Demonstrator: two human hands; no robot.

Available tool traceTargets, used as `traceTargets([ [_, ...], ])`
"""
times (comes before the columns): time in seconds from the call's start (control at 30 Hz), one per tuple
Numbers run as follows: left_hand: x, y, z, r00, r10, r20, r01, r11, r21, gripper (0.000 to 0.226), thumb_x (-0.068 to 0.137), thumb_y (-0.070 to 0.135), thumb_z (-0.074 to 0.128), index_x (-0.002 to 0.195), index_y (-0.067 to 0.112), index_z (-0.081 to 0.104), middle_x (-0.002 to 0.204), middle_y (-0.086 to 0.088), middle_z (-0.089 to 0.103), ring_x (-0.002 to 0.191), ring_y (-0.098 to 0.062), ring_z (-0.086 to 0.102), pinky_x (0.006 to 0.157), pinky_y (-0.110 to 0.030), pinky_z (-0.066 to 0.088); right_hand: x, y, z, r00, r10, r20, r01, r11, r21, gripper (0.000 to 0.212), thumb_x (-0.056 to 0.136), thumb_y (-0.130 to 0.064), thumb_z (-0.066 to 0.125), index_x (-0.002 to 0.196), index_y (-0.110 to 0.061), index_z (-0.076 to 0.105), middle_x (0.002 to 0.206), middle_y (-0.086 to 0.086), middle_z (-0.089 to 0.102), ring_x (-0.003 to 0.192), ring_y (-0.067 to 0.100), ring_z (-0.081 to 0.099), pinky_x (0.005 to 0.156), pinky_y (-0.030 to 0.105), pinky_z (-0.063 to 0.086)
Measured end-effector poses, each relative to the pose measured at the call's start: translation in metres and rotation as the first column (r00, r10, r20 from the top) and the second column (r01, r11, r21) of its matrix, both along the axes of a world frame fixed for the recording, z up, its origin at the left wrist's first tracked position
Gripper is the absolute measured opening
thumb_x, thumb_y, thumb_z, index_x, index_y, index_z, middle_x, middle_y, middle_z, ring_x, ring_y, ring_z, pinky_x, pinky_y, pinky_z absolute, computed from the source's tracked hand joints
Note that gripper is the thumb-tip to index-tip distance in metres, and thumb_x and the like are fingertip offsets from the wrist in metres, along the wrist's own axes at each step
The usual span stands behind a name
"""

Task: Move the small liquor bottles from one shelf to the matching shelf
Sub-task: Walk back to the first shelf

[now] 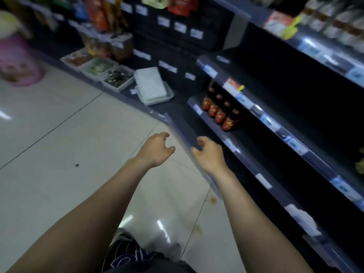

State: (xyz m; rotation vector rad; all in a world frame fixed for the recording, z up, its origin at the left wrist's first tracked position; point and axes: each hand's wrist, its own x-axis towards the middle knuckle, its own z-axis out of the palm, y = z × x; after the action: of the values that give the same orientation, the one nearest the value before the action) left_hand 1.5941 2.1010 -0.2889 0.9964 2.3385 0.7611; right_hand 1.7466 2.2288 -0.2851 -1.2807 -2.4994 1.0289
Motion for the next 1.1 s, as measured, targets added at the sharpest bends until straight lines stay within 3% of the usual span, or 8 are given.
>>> traceTargets([
  [0.2, -0.079, -0.184, -0.035, 0.968, 0.249, 0.039, -0.244, 0.965, -0.097, 0.062, 0.091, 0.032, 0.069, 0.145, 0.008, 0.051, 0.139, -0.015, 0.061, 0.123, -0.031, 0.06, 0.101, -0.034, 0.044, -0.12, -0.149, -0.041, 0.941, 0.325, 0.097, -0.319, 0.945, -0.077, 0.054, 0.09, -0.034, 0.068, 0.139, -0.013, 0.06, 0.135, 0.006, 0.068, 0.122, 0.027, 0.062, 0.094, 0.024, 0.041],
  [0.43, -0.179, -0.447, -0.057, 0.83, 0.555, 0.056, -0.54, 0.824, -0.171, 0.058, 0.092, 0.03, 0.068, 0.144, 0.007, 0.053, 0.136, -0.015, 0.064, 0.12, -0.032, 0.062, 0.1, -0.035, 0.046, -0.298, -0.381, -0.068, 0.741, 0.65, 0.169, -0.633, 0.76, -0.145, 0.055, 0.094, -0.031, 0.064, 0.142, -0.007, 0.057, 0.129, 0.012, 0.069, 0.123, 0.031, 0.061, 0.1, 0.033, 0.048],
  [0.63, -0.237, -0.629, -0.055, 0.651, 0.755, 0.08, -0.734, 0.652, -0.191, 0.058, 0.092, 0.023, 0.065, 0.146, 0.009, 0.051, 0.138, -0.015, 0.063, 0.122, -0.03, 0.061, 0.099, -0.032, 0.045, -0.402, -0.573, -0.076, 0.491, 0.856, 0.16, -0.844, 0.513, -0.157, 0.052, 0.094, -0.031, 0.062, 0.141, -0.009, 0.057, 0.13, 0.011, 0.068, 0.12, 0.029, 0.062, 0.097, 0.03, 0.046],
  [0.8, -0.293, -0.749, -0.061, 0.436, 0.888, 0.144, -0.873, 0.456, -0.174, 0.056, 0.093, 0.026, 0.064, 0.146, 0.012, 0.05, 0.138, -0.011, 0.062, 0.121, -0.027, 0.061, 0.096, -0.032, 0.047, -0.487, -0.694, -0.077, 0.279, 0.944, 0.176, -0.94, 0.306, -0.149, 0.052, 0.097, -0.03, 0.061, 0.144, -0.01, 0.054, 0.136, 0.012, 0.064, 0.124, 0.028, 0.06, 0.102, 0.034, 0.048],
  [0.93, -0.361, -0.839, -0.07, 0.261, 0.948, 0.18, -0.941, 0.291, -0.171, 0.054, 0.094, 0.026, 0.064, 0.144, 0.014, 0.052, 0.137, -0.009, 0.063, 0.118, -0.027, 0.061, 0.09, -0.029, 0.047, -0.578, -0.787, -0.083, 0.185, 0.97, 0.159, -0.968, 0.208, -0.14, 0.052, 0.097, -0.029, 0.06, 0.145, -0.011, 0.054, 0.134, 0.011, 0.065, 0.123, 0.028, 0.059, 0.102, 0.035, 0.049],
  [1.1, -0.464, -0.949, -0.065, 0.112, 0.977, 0.179, -0.971, 0.146, -0.187, 0.053, 0.094, 0.026, 0.064, 0.145, 0.015, 0.052, 0.137, -0.009, 0.062, 0.117, -0.026, 0.061, 0.086, -0.026, 0.045, -0.708, -0.909, -0.085, 0.077, 0.988, 0.132, -0.982, 0.098, -0.162, 0.051, 0.096, -0.03, 0.062, 0.143, -0.011, 0.056, 0.133, 0.01, 0.066, 0.122, 0.028, 0.06, 0.102, 0.036, 0.049],
])
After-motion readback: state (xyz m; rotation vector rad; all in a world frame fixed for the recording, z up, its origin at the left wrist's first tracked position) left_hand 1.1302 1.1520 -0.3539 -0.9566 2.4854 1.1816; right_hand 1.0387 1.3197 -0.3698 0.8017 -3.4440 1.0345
